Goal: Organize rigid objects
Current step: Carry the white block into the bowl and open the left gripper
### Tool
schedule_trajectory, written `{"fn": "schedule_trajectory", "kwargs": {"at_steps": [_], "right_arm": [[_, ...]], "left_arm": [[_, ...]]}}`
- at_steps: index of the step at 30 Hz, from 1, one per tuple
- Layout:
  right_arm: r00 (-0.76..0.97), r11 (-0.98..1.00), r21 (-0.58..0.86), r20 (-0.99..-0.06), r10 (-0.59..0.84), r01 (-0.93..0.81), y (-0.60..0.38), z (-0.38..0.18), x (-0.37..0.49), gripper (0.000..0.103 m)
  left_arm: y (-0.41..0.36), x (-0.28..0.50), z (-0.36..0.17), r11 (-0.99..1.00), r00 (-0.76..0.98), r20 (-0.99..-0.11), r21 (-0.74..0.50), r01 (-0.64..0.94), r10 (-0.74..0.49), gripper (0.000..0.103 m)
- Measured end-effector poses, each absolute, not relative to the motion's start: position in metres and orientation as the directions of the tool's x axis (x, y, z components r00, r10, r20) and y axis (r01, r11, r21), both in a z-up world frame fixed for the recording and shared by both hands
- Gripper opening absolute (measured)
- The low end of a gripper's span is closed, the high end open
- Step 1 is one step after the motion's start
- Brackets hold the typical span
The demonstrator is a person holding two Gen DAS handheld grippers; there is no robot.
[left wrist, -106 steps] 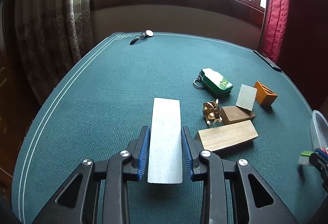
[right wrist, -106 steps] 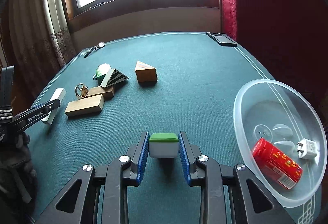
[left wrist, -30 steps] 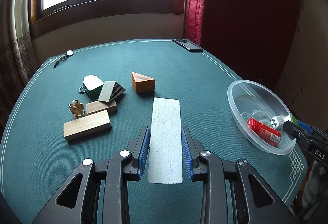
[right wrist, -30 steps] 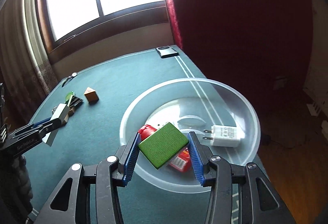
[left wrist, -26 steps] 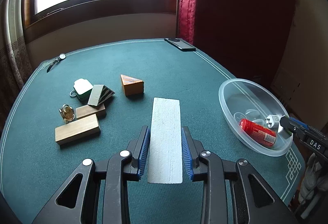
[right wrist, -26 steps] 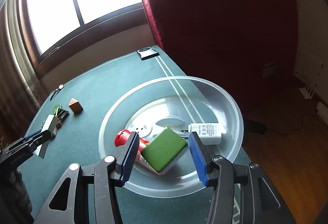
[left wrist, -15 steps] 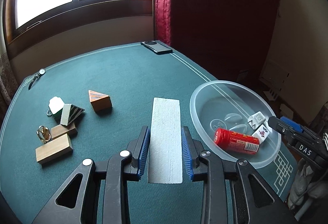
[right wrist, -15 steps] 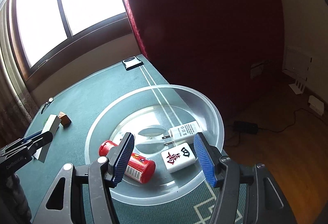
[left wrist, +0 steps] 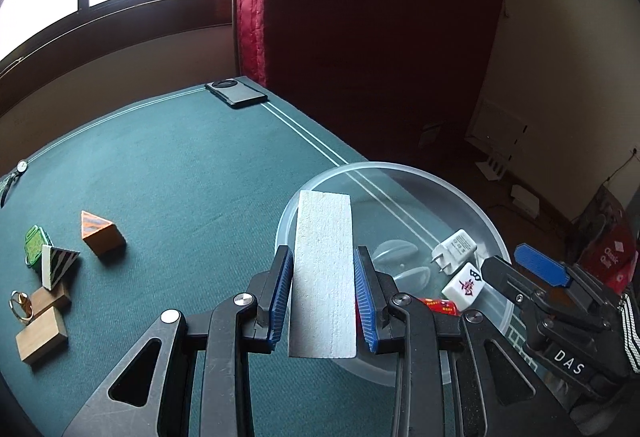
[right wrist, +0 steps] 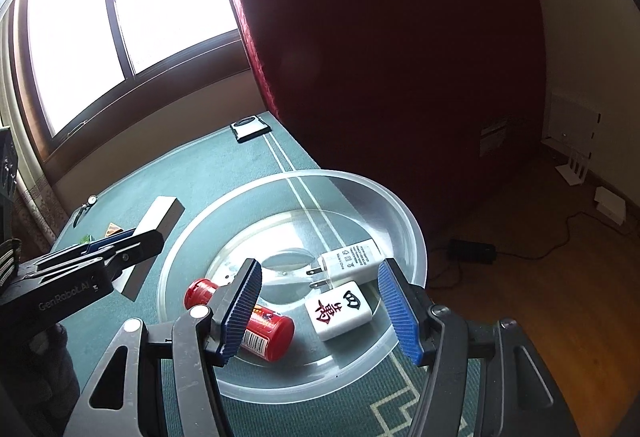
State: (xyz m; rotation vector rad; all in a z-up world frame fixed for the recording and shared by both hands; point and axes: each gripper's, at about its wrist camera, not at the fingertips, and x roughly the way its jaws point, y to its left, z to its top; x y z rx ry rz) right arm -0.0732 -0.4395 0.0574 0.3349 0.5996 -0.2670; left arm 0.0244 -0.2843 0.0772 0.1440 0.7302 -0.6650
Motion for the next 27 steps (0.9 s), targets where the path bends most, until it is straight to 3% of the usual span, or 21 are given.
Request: {"fn": "schedule_trajectory", "kwargs": {"at_steps": [8,17,20,27], "right_arm": [[0.794,0.915,0.224,-0.59,-0.147,0.336,-0.438,0.056,-0.073,0.064],[0.785,0.918,0.215,-0.603,-0.144,0.334,-0.435,0.053,-0.072,0.066],[0.785,0.92,0.21,-0.602,-0.146,0.332,-0.434,0.052,-0.072,0.069],[0.784,0.923,0.2,-0.602,-0.15,0.33,-0.431,0.05,-0.073,0.075]], "left_arm": [[-0.302,0.037,0.07,0.758,0.517,-0.647,-0.148,0.636,-0.56,0.034],[-0.294,0.044,0.061,0.791,0.539,-0.664,-0.133,0.597,-0.518,0.039],[-0.289,0.044,0.06,0.806,0.551,-0.666,-0.13,0.578,-0.502,0.053],[-0.279,0.043,0.06,0.833,0.578,-0.669,-0.116,0.54,-0.467,0.067]]}}
